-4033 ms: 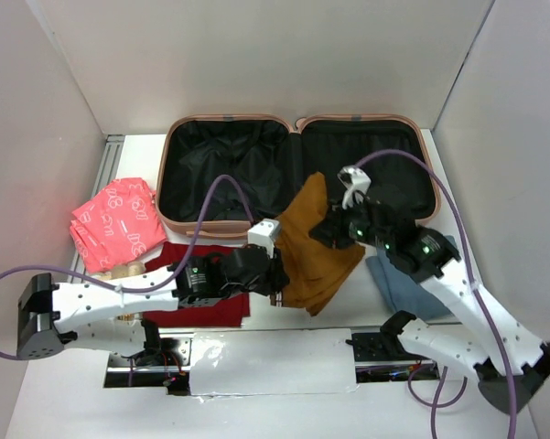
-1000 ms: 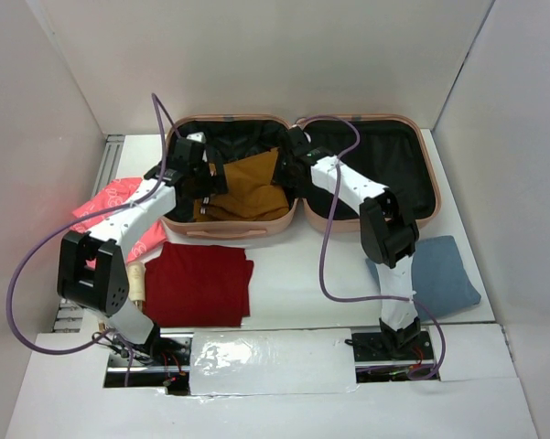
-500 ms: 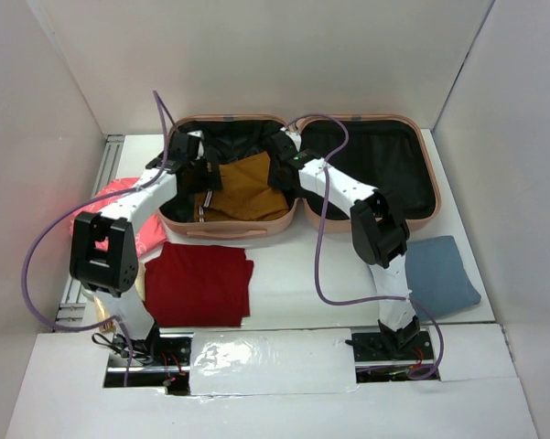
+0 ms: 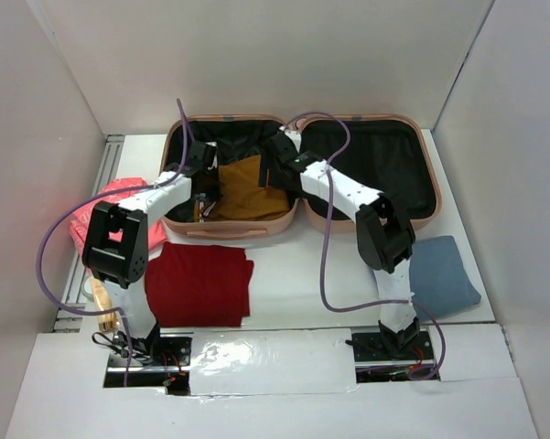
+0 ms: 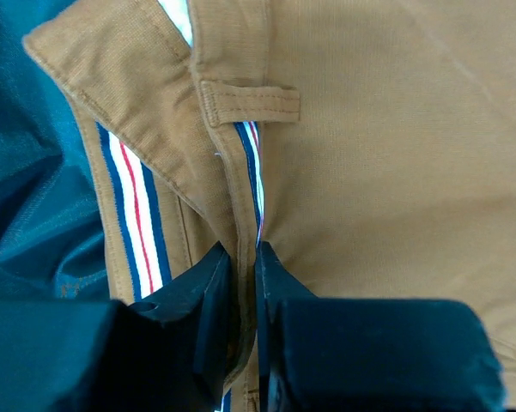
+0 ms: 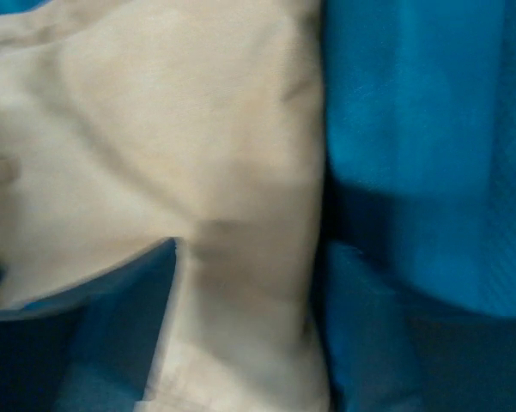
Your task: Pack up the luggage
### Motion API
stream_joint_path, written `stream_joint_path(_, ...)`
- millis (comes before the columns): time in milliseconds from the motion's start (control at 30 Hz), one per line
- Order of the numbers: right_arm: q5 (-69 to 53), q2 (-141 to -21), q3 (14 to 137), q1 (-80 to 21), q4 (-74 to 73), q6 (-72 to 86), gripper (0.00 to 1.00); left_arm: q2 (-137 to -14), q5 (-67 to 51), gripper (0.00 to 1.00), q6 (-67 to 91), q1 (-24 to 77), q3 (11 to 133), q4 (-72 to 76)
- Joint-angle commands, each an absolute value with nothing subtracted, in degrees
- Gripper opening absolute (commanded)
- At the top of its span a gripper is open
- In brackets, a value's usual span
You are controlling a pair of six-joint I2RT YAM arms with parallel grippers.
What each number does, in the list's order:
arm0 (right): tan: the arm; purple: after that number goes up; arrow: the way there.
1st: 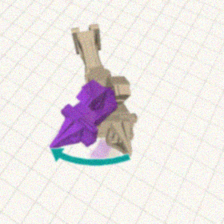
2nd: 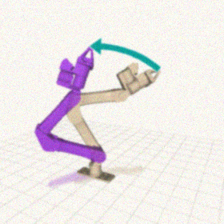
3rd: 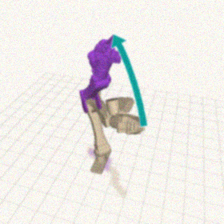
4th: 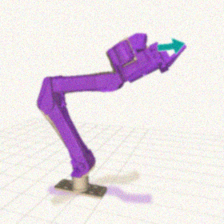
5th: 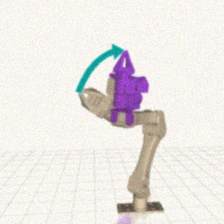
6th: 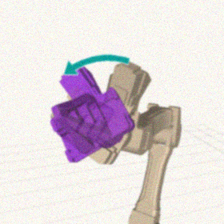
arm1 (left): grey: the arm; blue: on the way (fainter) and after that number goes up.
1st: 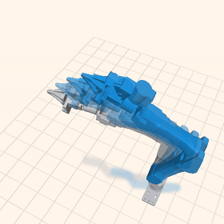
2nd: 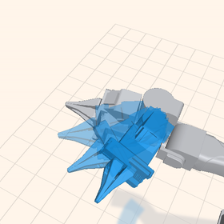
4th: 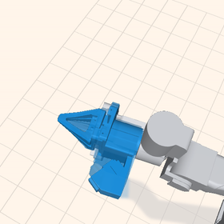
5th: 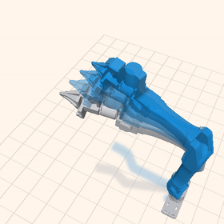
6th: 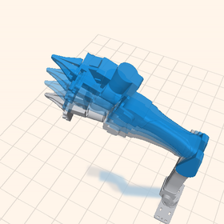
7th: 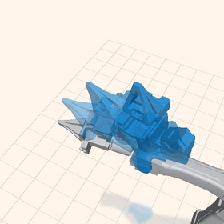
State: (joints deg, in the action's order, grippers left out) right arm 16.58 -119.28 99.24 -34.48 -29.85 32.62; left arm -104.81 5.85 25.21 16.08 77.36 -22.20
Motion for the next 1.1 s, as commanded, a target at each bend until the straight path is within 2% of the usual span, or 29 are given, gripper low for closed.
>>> stream_joint_path(0,20.92,-113.29,103.25,-35.6,-32.43,29.53,0.83,-107.4,6.5,0.24,24.52,17.4,78.39,-22.32)
stream_joint_path(67,20.92,-112.68,104.93,-36.12,-32.43,29.53,0.89,-107.4,5.98,0.24,25.05,17.4,78.4,-22.94)
stream_joint_path(167,21.44,-112.68,106.26,-36.12,-31.9,28.3,0.87,-105.21,5.27,0.28,25.05,17.92,77.7,-22.94)
stream_joint_path(233,21.45,-113.28,107.92,-36.65,-31.21,26.64,0.87,-103.37,5.8,0.49,25.05,17.93,77.7,-23.55)
stream_joint_path(300,20.4,-114.69,108.45,-36.65,-29.89,25.24,0.82,-101.96,5.8,0.61,25.05,17.93,79.01,-24.08)
stream_joint_path(333,19.26,-115.39,108.46,-36.65,-29.01,24.27,0.81,-101.17,5.8,0.72,24.53,17.93,79.01,-24.6)
stream_joint_path(467,17.93,-120.22,112.05,-36.65,-25.84,21.09,0.8,-98.45,5.8,0.96,24.52,16.79,82.08,-25.83)
stream_joint_path(500,17.32,-122.84,113.37,-35.95,-24.53,19.96,0.66,-97.92,5.8,1.0,24.52,16.09,82.7,-25.84)
stream_joint_path(533,16.79,-124.09,115.55,-35.25,-23.74,17.25,0.57,-97.91,5.8,1.0,25.13,15.3,83.4,-26.54)
stream_joint_path(600,16.0,-127.77,118.2,-34.55,-23.12,15.22,0.56,-97.38,5.8,1.0,25.14,13.55,83.41,-26.54)
stream_joint_path(833,8.7,-135.43,123.92,-31.03,-18.11,10.81,0.56,-100.19,-1.65,0.99,23.12,10.2,82.18,-20.05)
stream_joint_path(967,7.39,-137.89,123.93,-30.41,-18.98,10.2,0.56,-103.62,-3.86,0.99,21.98,10.72,82.79,-18.73)
stream_joint_path(1067,8.7,-137.29,119.21,-30.41,-18.02,10.2,0.56,-105.02,-3.16,0.99,21.97,11.25,82.27,-18.19)
